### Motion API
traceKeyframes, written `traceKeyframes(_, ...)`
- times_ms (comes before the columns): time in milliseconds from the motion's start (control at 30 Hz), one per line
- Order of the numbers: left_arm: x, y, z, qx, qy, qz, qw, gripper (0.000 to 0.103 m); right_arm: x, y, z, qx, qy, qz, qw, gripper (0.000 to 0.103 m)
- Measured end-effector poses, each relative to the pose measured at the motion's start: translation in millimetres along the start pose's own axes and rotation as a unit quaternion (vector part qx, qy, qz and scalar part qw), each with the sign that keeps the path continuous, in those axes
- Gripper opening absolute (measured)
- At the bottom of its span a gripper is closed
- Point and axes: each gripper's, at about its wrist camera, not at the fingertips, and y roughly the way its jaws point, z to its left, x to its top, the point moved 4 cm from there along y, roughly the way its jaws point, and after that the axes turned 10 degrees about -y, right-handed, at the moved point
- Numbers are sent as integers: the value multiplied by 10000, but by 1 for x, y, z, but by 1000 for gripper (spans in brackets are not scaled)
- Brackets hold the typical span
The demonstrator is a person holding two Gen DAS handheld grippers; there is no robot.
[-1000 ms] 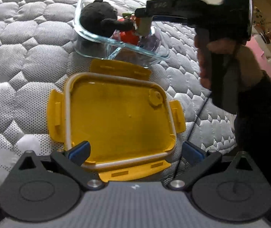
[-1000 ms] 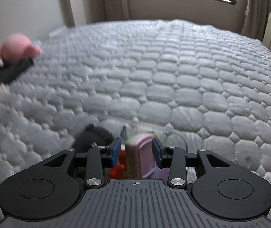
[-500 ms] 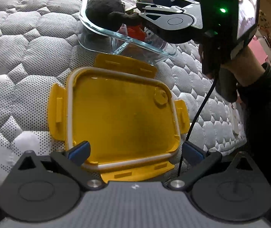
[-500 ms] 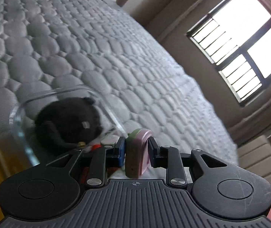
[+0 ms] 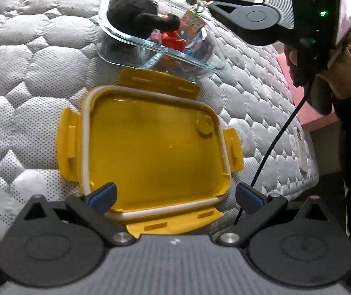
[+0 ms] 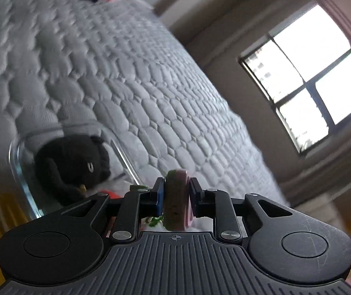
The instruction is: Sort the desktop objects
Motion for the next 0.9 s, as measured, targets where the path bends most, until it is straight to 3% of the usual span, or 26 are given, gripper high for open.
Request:
traceKeyframes(200, -8, -2, -10, -21, 303, 23, 9995, 103, -6, 18, 42, -170, -1499, 142, 9885, 24)
traceKeyframes(267, -9, -2, -10, 10, 343, 18, 9994, 103, -6, 23, 50, -305, -1493, 148, 9882, 24)
traceKeyframes(367, -8, -2, -4, 46, 262, 18, 9996, 103, -4, 25, 43, -165, -1052, 300, 9939, 26)
traceKeyframes(433, -7, -1, -1, 36, 189, 27, 9998, 103, -3, 12, 29, 331, -389, 194, 9985, 56)
traceKeyframes(467, -6, 0, 1, 37, 156, 25, 9999, 103, -4, 2, 19, 503, 7, 76, 9987, 79)
traceKeyframes(500, -5, 1, 1, 35, 119, 32, 9999, 103, -6, -7, 8, 527, 369, 5, 9979, 86)
traceKeyframes(600, -5, 6, 0, -8, 114, 88, 9999, 103, -20, -24, -34, 591, 1773, 17, 9824, 79)
traceKeyframes(667, -7, 8, -4, 12, 191, 104, 9998, 103, -42, -25, -64, 842, 3261, 190, 9414, 78)
traceKeyframes(700, -8, 9, -5, 2, 201, 127, 9997, 103, -57, -22, -74, 1036, 4071, 314, 9070, 78)
traceKeyframes(733, -9, 11, -6, -12, 207, 153, 9997, 103, -73, -16, -79, 1251, 4862, 449, 8637, 78)
traceKeyframes(767, -10, 12, -8, -26, 213, 180, 9996, 103, -89, -9, -84, 1459, 5611, 581, 8127, 74)
traceKeyframes(867, -13, 14, -12, 41, 286, 200, 9994, 103, -123, 18, -83, 1885, 7084, 724, 6763, 60)
traceKeyframes(900, -14, 14, -13, 72, 327, 190, 9993, 103, -130, 26, -78, 1896, 7333, 732, 6488, 53)
